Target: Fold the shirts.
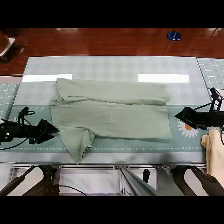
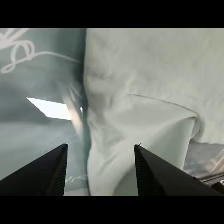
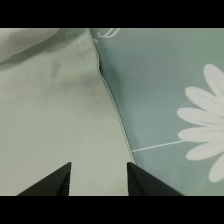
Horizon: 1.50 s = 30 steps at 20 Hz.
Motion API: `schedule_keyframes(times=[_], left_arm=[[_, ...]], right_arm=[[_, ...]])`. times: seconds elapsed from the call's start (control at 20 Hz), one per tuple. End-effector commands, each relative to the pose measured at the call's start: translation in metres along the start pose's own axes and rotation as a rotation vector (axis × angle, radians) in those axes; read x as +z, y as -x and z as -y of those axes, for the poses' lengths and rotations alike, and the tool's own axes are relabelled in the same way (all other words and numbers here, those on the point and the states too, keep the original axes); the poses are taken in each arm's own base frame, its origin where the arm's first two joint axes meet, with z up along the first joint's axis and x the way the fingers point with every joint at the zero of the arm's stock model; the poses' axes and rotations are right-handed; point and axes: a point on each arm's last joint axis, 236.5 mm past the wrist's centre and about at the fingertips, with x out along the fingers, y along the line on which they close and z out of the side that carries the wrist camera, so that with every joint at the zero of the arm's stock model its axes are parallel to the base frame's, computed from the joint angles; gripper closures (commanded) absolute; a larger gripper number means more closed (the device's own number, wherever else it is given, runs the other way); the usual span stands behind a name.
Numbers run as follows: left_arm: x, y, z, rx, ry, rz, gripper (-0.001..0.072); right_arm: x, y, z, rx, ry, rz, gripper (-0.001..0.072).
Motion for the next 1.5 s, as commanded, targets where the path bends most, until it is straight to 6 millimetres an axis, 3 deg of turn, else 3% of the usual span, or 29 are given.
schedule_keyframes(times=[0.0, 0.25, 0.4, 0.45, 0.5, 0.65, 0.75, 0.85, 1.05, 1.3, 1.45], left_arm=[[-0.011, -0.018, 0.001, -0.013, 0.005, -0.012, 0.0202], [-0.011, -0.039, 0.001, -0.004, 0.005, 0.028, 0.0208], [-0.004, -0.05, 0.008, 0.026, -0.041, 0.067, 0.0407], [-0.002, -0.052, 0.01, 0.034, -0.059, 0.076, 0.0573], [-0.002, -0.054, 0.013, 0.03, -0.072, 0.077, 0.069], [-0.006, -0.054, 0.017, 0.015, -0.095, 0.06, 0.0689], [-0.008, -0.054, 0.017, 0.012, -0.106, 0.051, 0.0689], [-0.008, -0.054, 0.017, 0.012, -0.106, 0.051, 0.0689], [-0.009, -0.054, 0.017, 0.012, -0.106, 0.049, 0.0689], [-0.01, -0.055, 0.018, 0.011, -0.106, 0.045, 0.0689], [-0.01, -0.055, 0.018, 0.01, -0.106, 0.044, 0.0689]], right_arm=[[-0.005, -0.001, -0.009, 0.042, -0.013, 0.004, 0.0304], [-0.007, -0.001, -0.009, 0.043, -0.03, -0.001, 0.0304], [-0.006, 0.0, -0.008, 0.041, -0.04, 0.003, 0.0304], [-0.005, 0.0, -0.004, 0.03, -0.046, 0.005, 0.0304], [-0.005, 0.001, 0.004, 0.005, -0.06, 0.005, 0.0304], [-0.012, 0.009, 0.06, -0.178, -0.13, -0.021, 0.0304], [-0.042, 0.009, 0.074, -0.21, -0.159, -0.168, 0.0304], [-0.075, 0.003, 0.067, -0.162, -0.141, -0.325, 0.0304], [-0.101, -0.014, 0.056, -0.126, -0.122, -0.43, 0.0304], [-0.085, -0.042, 0.022, -0.02, -0.125, -0.378, 0.0304], [-0.086, -0.057, 0.01, 0.011, -0.148, -0.398, 0.0304]])
